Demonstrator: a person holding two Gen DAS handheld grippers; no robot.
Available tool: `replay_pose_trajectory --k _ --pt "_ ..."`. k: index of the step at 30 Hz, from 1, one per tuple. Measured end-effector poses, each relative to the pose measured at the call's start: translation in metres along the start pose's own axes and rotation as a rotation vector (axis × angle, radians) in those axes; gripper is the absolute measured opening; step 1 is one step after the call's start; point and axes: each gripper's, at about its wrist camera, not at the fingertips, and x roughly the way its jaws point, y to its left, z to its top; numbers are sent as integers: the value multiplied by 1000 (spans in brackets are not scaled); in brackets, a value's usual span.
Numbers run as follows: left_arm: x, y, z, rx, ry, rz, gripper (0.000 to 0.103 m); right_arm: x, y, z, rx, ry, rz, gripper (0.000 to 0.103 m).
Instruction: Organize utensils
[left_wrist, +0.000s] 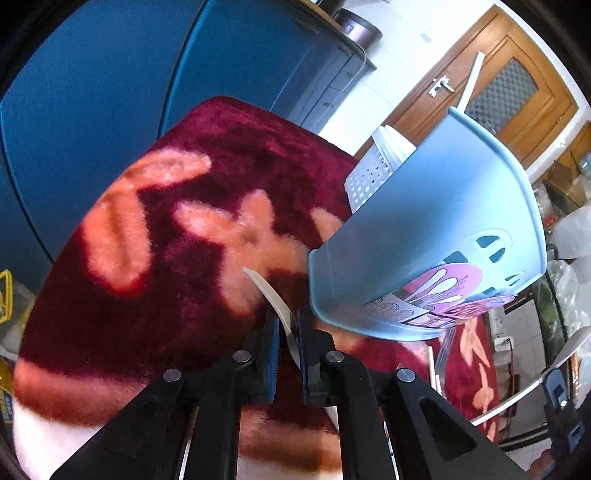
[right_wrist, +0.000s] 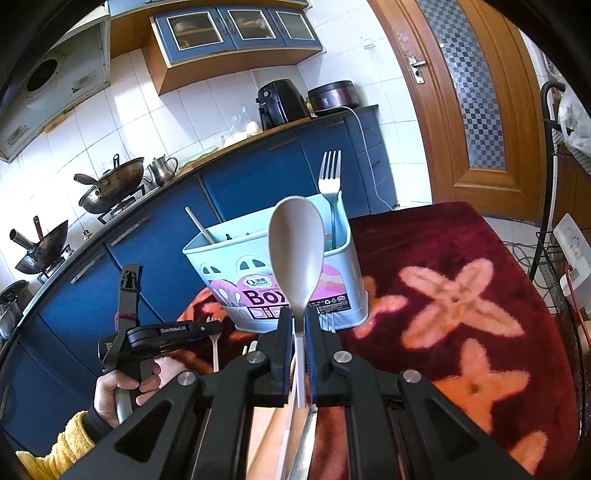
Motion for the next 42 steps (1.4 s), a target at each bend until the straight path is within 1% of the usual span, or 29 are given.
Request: replay_pose_trajectory --k 5,9,15,23,27,32,35,42 --pt "-14 -1 -5 -4 -35 -37 5 -2 1 1 -9 -7 -4 8" --pt "-38 -12 -10 22 -92 -51 4 -6 5 3 -26 -24 -12 8" --pt "-83 -43 -10 98 -213 -71 4 -10 9 9 -40 -47 -9 8" --pt "-148 -87 4 226 -388 -100 4 -18 9 14 -41 -72 -5 8" --pt "-165 -110 14 295 -465 -57 4 -21 8 15 -40 -78 -2 8" --pt "-173 -135 32 359 -545 0 4 -22 5 16 -38 -82 0 8" --pt "-171 -148 48 388 -599 41 4 -23 5 17 -42 -83 -4 8" --pt "-152 -167 74 422 -678 143 4 -22 6 29 -63 -98 -21 8"
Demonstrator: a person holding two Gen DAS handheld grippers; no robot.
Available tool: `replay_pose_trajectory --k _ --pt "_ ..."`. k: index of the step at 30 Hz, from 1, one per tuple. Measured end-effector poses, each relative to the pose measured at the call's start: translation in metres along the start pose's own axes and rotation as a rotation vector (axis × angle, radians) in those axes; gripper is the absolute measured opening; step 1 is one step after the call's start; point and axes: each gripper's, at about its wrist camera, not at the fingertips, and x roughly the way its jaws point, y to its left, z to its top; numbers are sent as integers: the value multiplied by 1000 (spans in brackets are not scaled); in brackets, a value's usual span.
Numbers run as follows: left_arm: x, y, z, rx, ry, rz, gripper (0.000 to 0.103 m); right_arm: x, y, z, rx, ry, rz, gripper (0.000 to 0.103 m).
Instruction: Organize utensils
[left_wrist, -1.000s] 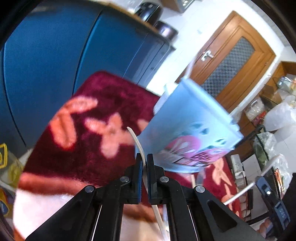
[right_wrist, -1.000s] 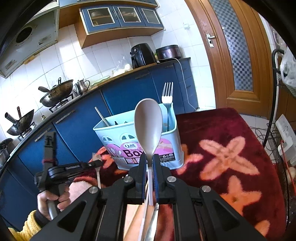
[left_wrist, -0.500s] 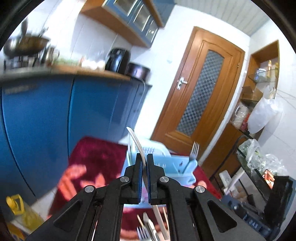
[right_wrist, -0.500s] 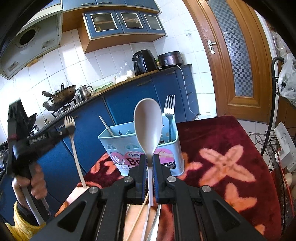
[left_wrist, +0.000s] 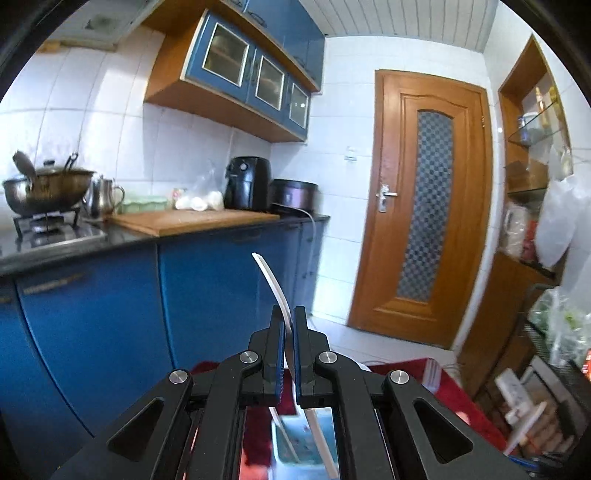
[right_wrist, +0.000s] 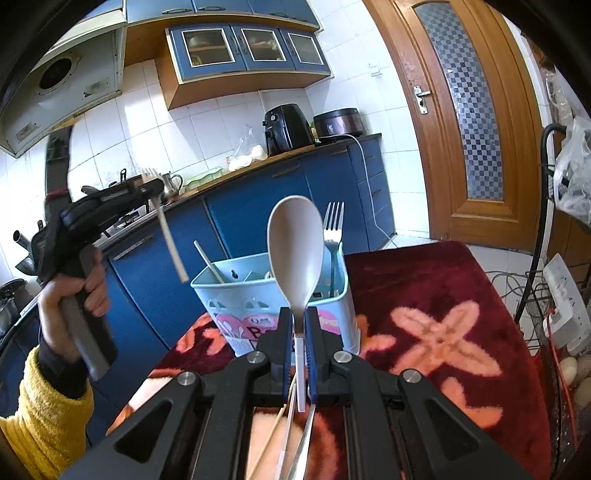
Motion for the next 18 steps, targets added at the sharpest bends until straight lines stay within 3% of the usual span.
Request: replay_pose_trajectory --k 7,18 --pt "24 -12 -11 78 -19 55 4 2 4 20 -51 -47 -31 8" --pt "48 -8 -45 63 51 57 4 31 1 64 -80 -141 -64 8"
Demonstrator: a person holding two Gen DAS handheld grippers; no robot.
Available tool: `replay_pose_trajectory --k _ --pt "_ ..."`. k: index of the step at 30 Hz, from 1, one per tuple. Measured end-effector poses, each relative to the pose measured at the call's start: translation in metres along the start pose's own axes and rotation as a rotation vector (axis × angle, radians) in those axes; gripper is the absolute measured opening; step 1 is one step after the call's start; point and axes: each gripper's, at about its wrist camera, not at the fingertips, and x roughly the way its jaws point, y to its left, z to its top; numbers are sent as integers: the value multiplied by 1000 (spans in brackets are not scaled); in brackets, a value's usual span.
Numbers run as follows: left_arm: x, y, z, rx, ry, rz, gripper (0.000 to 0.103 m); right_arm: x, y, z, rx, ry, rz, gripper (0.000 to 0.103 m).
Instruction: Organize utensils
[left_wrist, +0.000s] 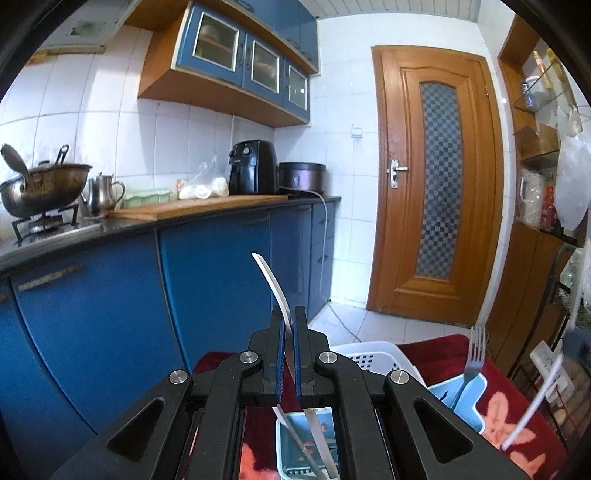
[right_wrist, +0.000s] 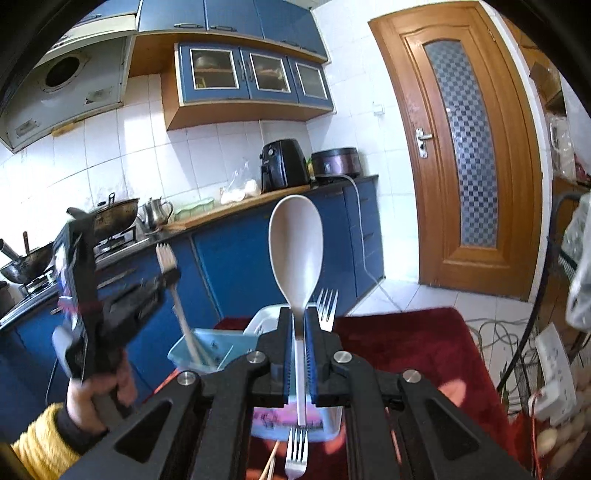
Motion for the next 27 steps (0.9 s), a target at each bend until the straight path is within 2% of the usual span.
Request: replay_pose_trajectory --k 5,10,27 --pt "7 0 -10 0 18 9 4 31 -3 0 3 -2 -3 8" --pt "11 0 -18 -10 28 -2 4 52 -1 -14 -35 13 -29 8" --pt "22 -7 -35 -10 115 -40 5 74 -14 -41 10 134 11 10"
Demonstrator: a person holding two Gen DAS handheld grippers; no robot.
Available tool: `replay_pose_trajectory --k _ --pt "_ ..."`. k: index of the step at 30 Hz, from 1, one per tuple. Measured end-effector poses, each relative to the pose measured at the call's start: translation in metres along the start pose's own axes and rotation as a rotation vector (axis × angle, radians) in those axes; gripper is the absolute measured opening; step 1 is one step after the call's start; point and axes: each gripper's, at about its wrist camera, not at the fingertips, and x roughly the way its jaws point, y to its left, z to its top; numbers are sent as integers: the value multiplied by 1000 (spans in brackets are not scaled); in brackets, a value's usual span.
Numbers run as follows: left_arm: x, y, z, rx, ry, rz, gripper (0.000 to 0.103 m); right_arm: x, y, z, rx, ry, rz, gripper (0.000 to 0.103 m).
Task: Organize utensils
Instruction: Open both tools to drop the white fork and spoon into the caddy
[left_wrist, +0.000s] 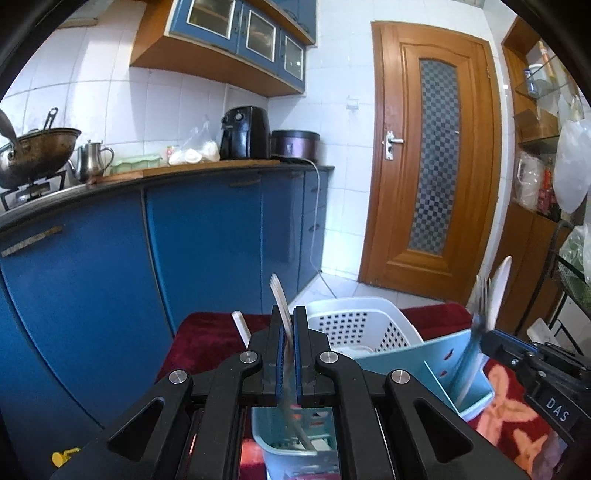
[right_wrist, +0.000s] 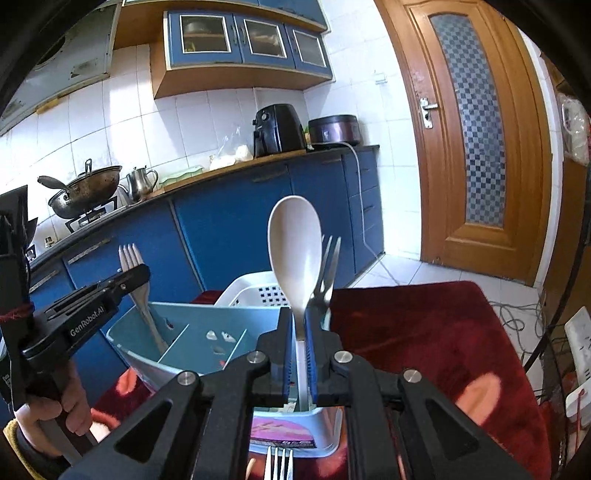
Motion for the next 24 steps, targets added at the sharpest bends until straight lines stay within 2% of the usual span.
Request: replay_pose_trajectory --k 2,5,13,24 --pt "0 -2 0 -1 13 -11 8 1 0 -1 5 8 19 18" --pt "0 -4 0 -9 25 -25 11 0 1 -2 1 13 37 22" --pt "-7 -5 2 -24 41 -64 12 -8 1 -1 31 0 54 23" --pt "-37 -12 9 23 36 -78 12 -40 9 3 55 -37 53 24"
